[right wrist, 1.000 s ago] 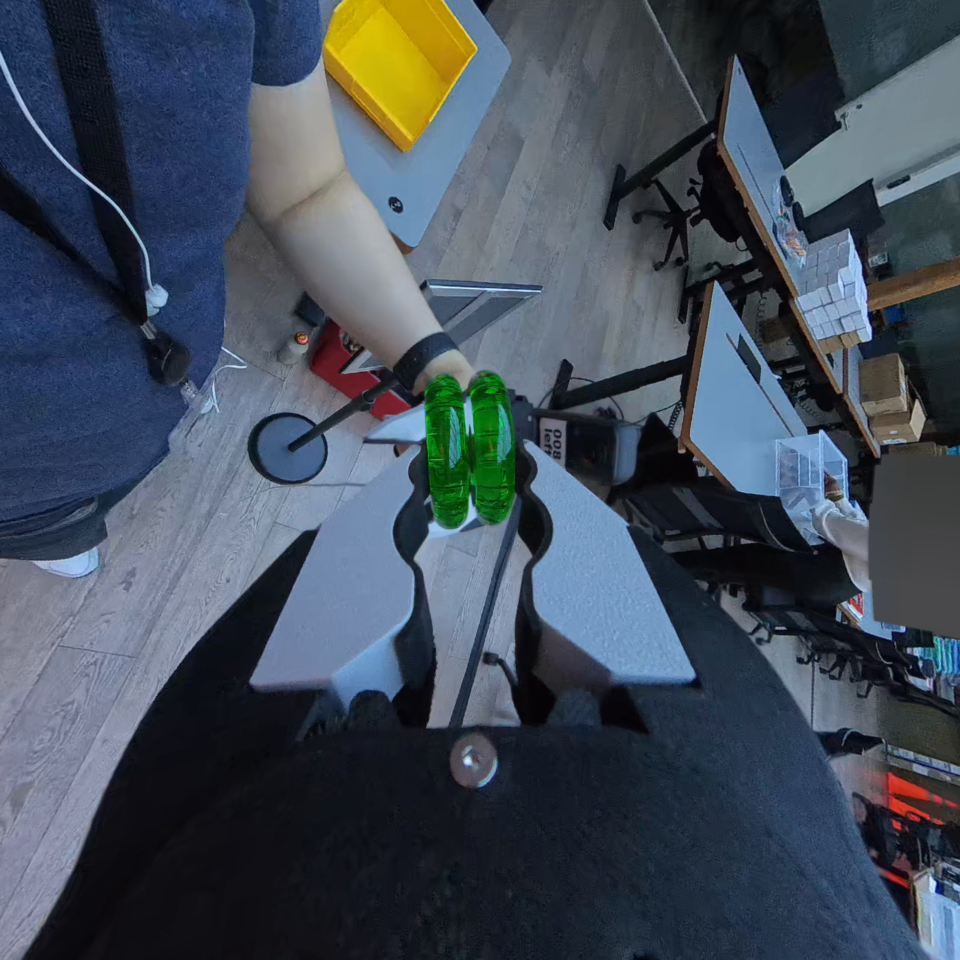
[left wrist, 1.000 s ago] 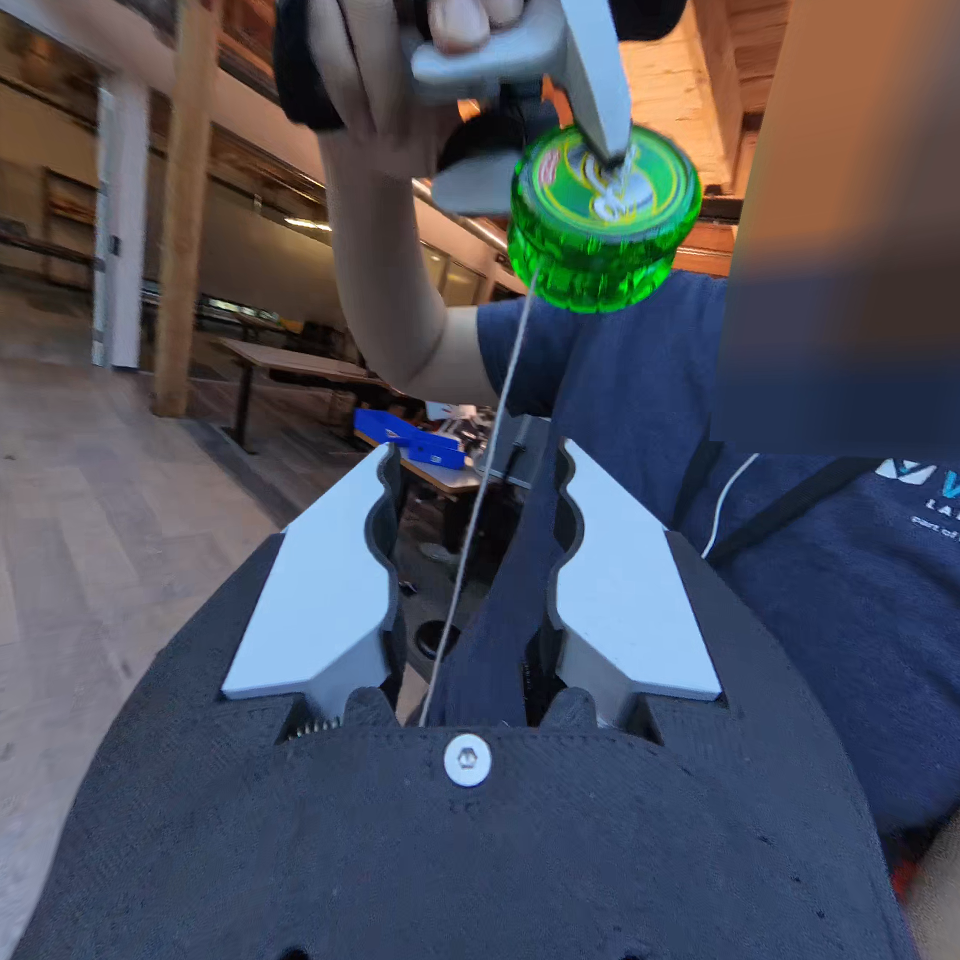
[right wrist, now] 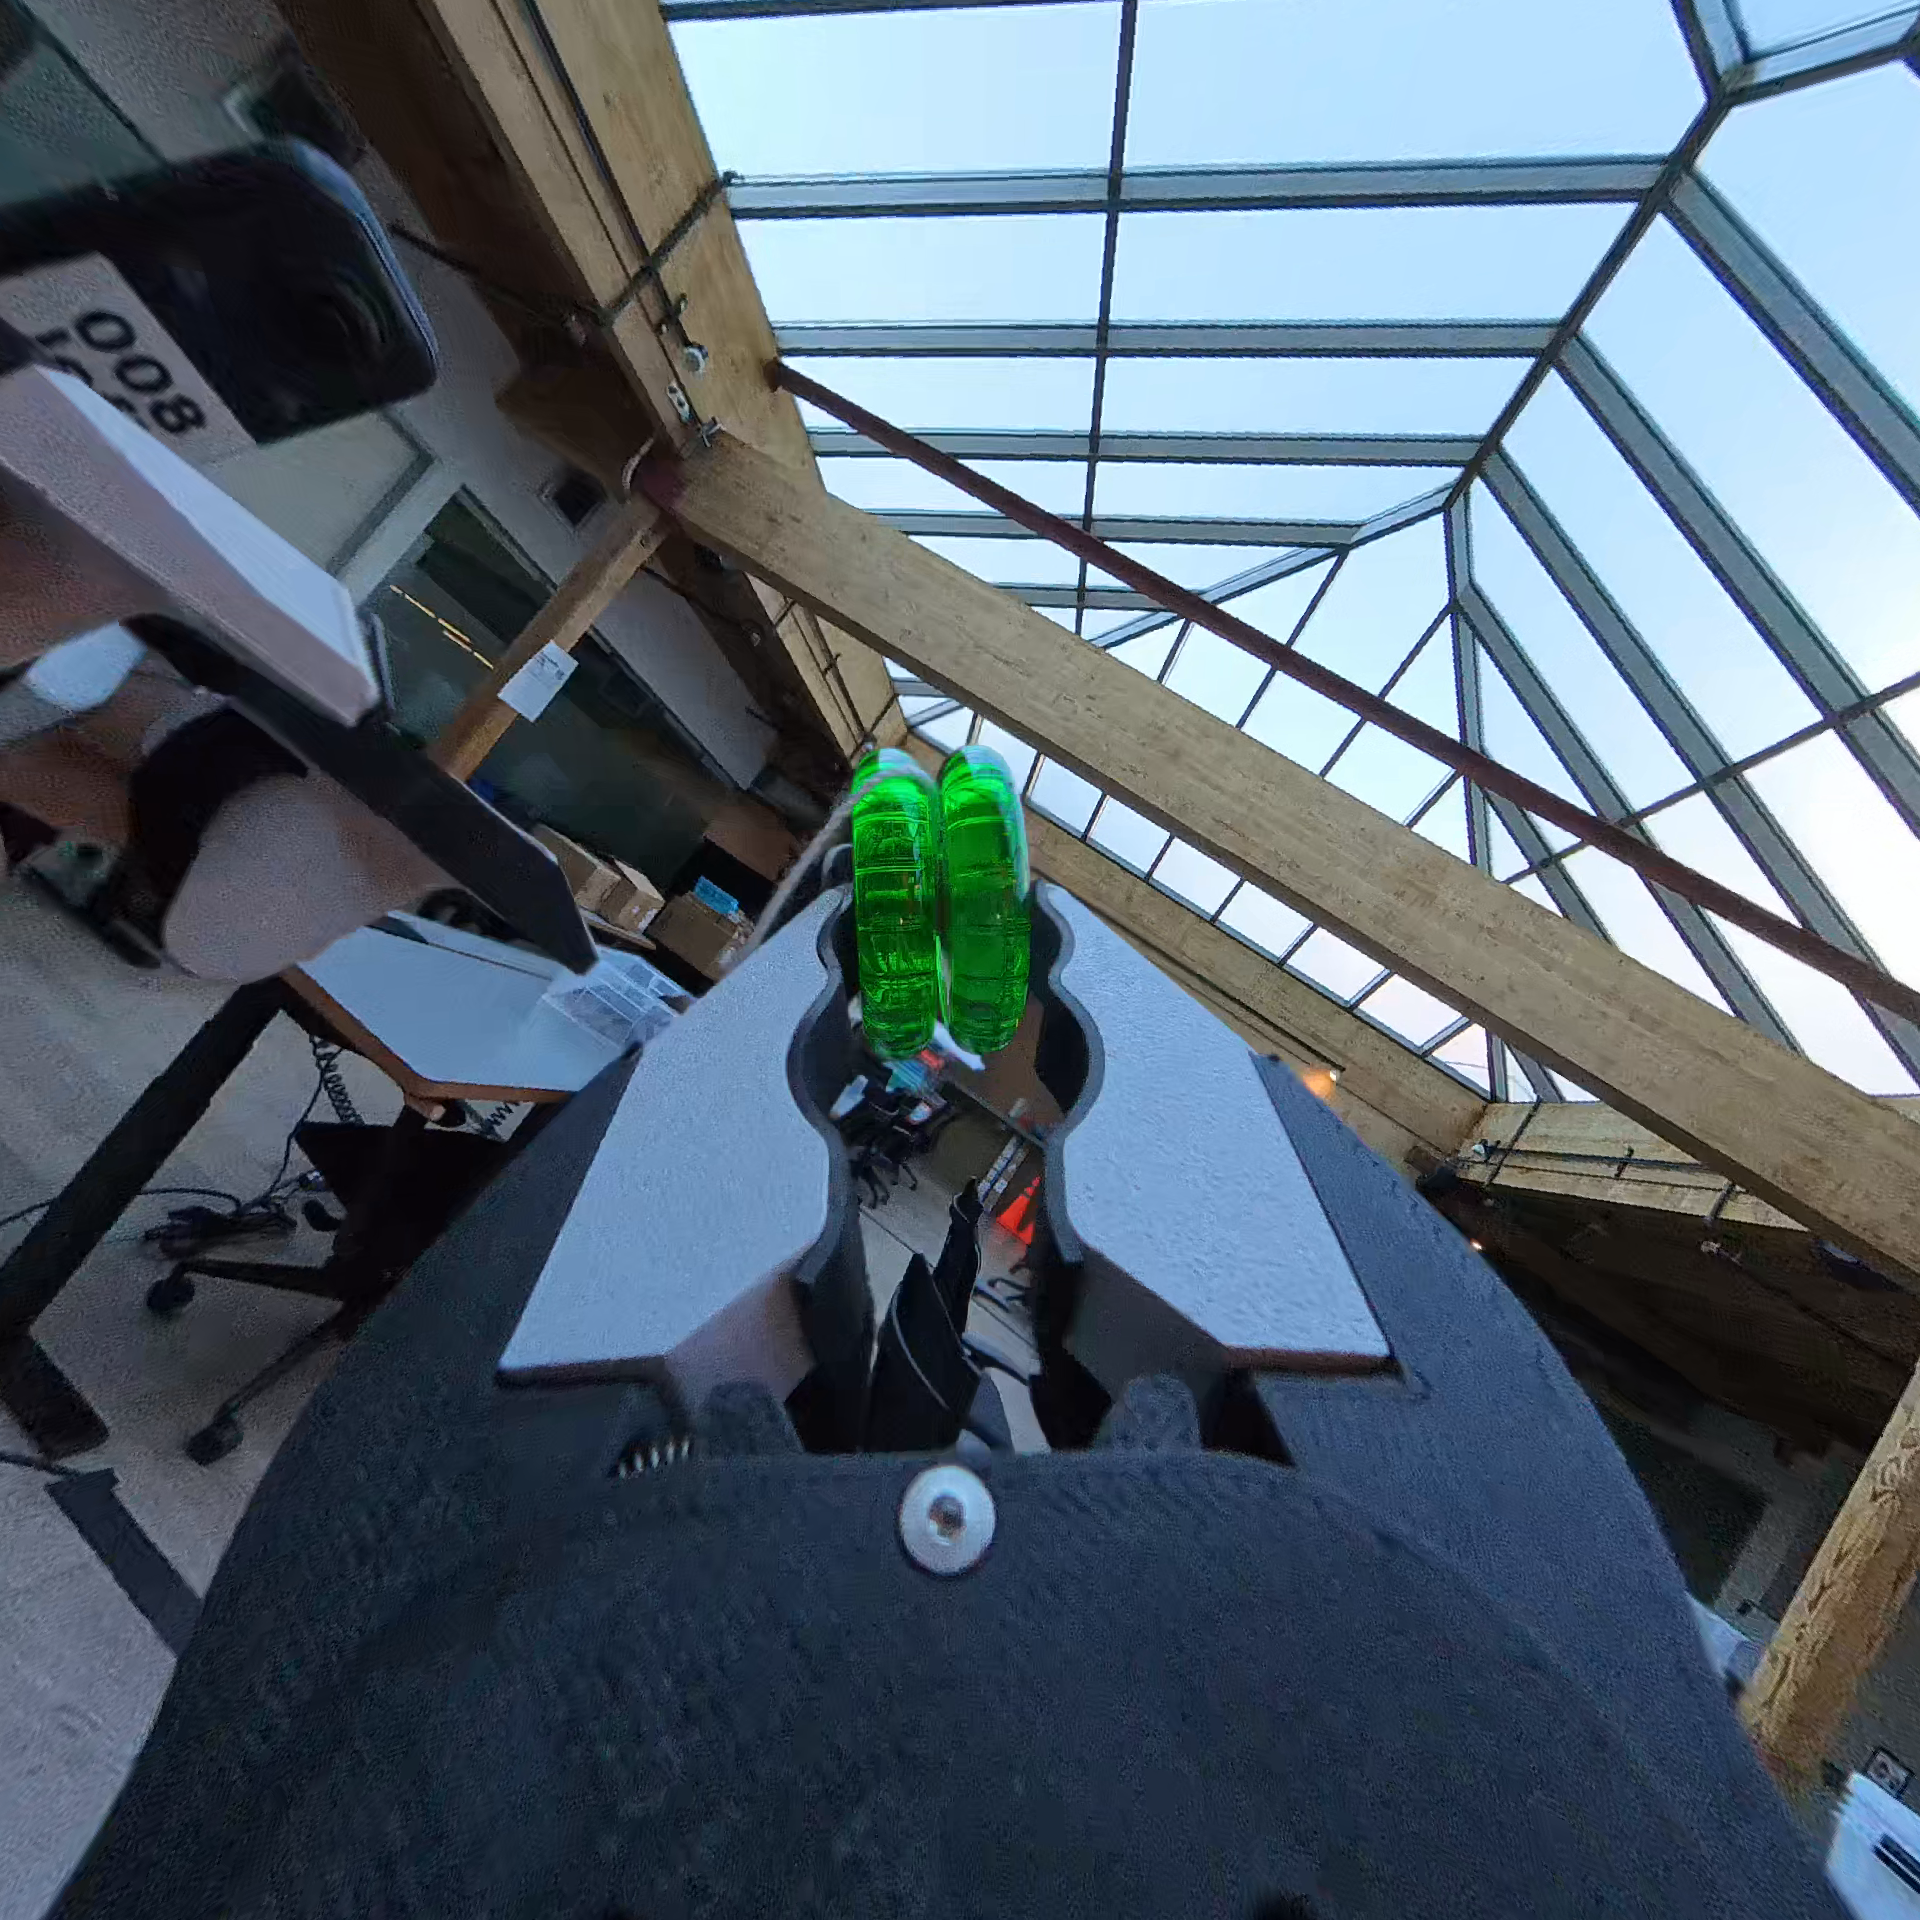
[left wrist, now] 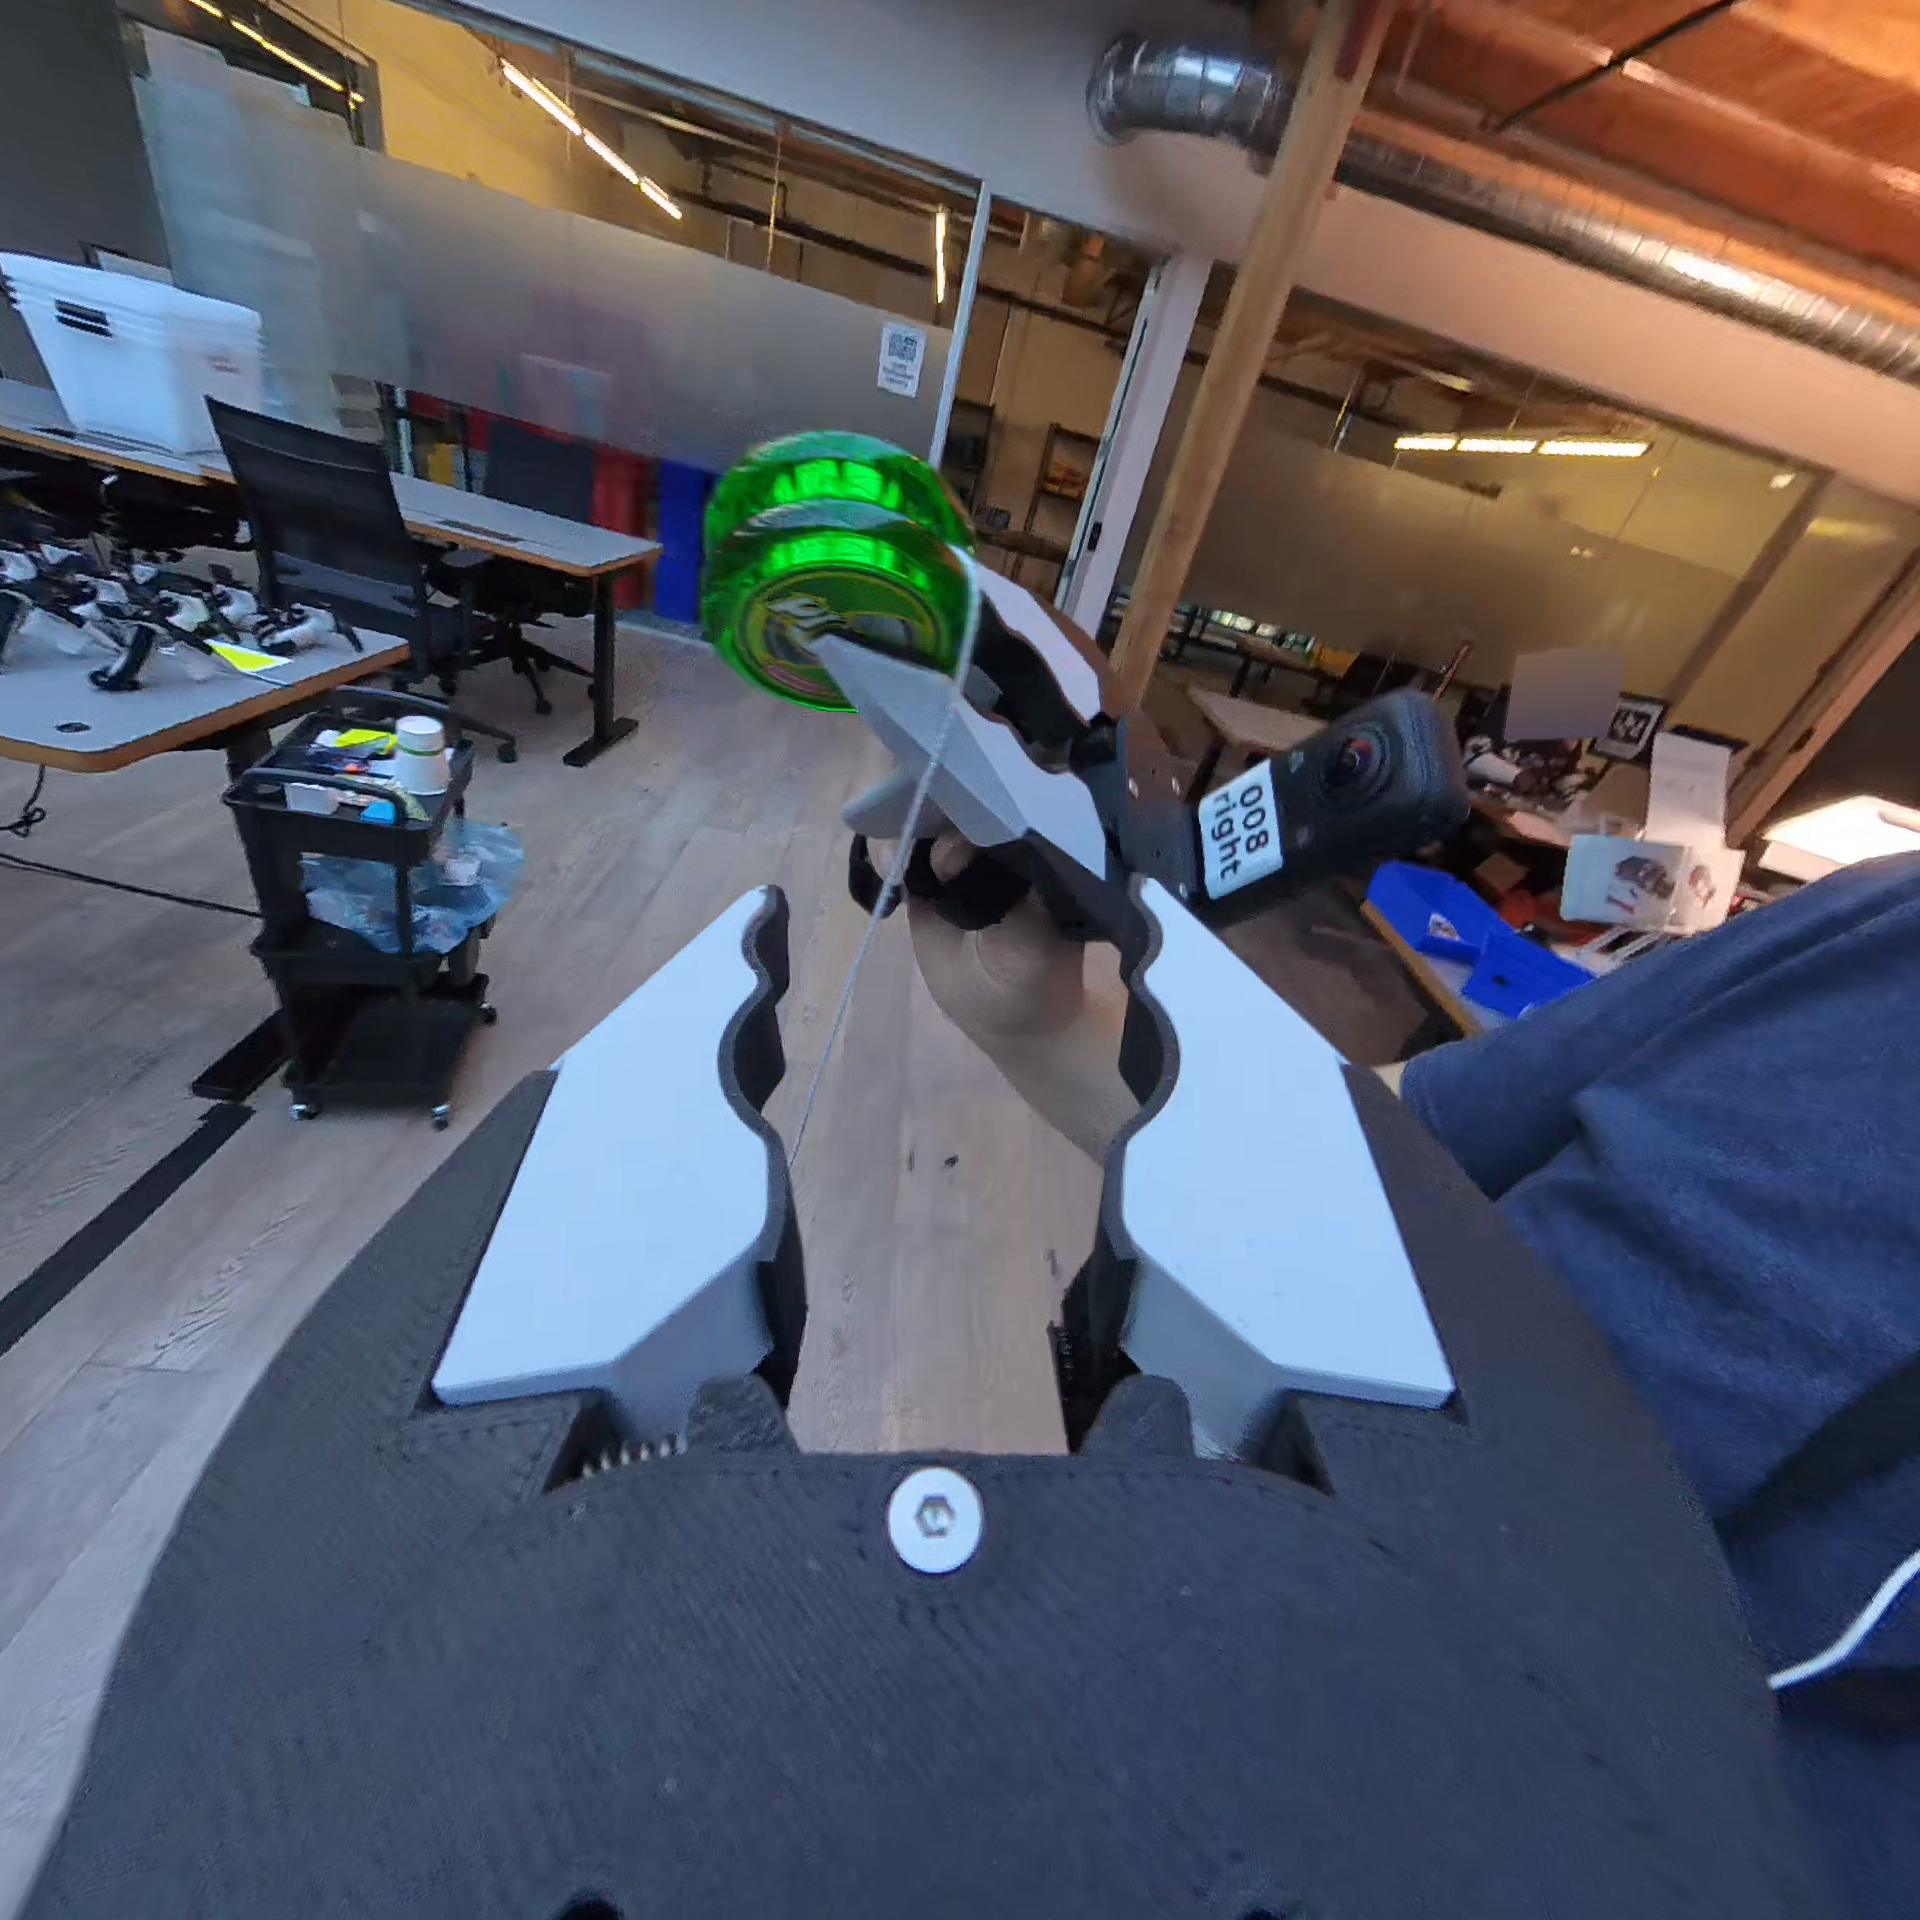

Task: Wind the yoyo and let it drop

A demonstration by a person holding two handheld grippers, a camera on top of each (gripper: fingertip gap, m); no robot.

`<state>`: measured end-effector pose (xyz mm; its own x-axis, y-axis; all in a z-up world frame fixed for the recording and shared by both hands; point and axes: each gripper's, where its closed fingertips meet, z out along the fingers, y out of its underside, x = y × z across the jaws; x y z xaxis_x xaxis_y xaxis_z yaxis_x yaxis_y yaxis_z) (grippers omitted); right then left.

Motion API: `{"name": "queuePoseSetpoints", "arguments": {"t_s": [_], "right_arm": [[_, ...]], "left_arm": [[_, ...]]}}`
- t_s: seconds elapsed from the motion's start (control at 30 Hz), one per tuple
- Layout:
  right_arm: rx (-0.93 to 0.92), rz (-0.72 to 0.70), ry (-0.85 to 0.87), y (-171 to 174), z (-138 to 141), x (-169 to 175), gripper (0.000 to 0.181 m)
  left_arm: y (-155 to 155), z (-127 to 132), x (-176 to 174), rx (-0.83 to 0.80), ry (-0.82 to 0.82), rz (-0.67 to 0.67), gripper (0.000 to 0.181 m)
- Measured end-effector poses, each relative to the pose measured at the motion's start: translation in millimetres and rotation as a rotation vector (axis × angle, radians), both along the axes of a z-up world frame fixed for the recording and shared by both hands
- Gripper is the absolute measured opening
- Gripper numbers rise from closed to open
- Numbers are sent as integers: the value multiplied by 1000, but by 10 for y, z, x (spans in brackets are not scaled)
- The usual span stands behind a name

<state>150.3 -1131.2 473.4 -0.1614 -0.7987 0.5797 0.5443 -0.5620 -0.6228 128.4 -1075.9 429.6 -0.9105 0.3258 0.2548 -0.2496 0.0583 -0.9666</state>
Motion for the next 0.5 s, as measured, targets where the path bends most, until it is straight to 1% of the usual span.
{"name": "queuePoseSetpoints", "arguments": {"t_s": [0.1,0.17,0.23,0.3,0.37,0.47,0.5], "right_arm": [[35,36,-49,93,101,-46,29],[69,31,-55,118,134,-26,30],[84,47,-74,176,155,-29,29],[91,51,-89,220,162,-27,29],[91,48,-100,243,164,-21,29],[108,50,-102,245,155,-6,29],[115,46,-101,227,146,3,29]], "left_arm": [[15,296,213,-134,160,-23,76],[-44,463,278,-218,218,-18,80],[-160,511,285,-244,205,14,84],[-240,543,243,-251,221,2,84],[-289,553,205,-251,243,-22,77],[-364,509,153,-228,243,-45,76],[-359,520,130,-238,247,-63,69]]}}
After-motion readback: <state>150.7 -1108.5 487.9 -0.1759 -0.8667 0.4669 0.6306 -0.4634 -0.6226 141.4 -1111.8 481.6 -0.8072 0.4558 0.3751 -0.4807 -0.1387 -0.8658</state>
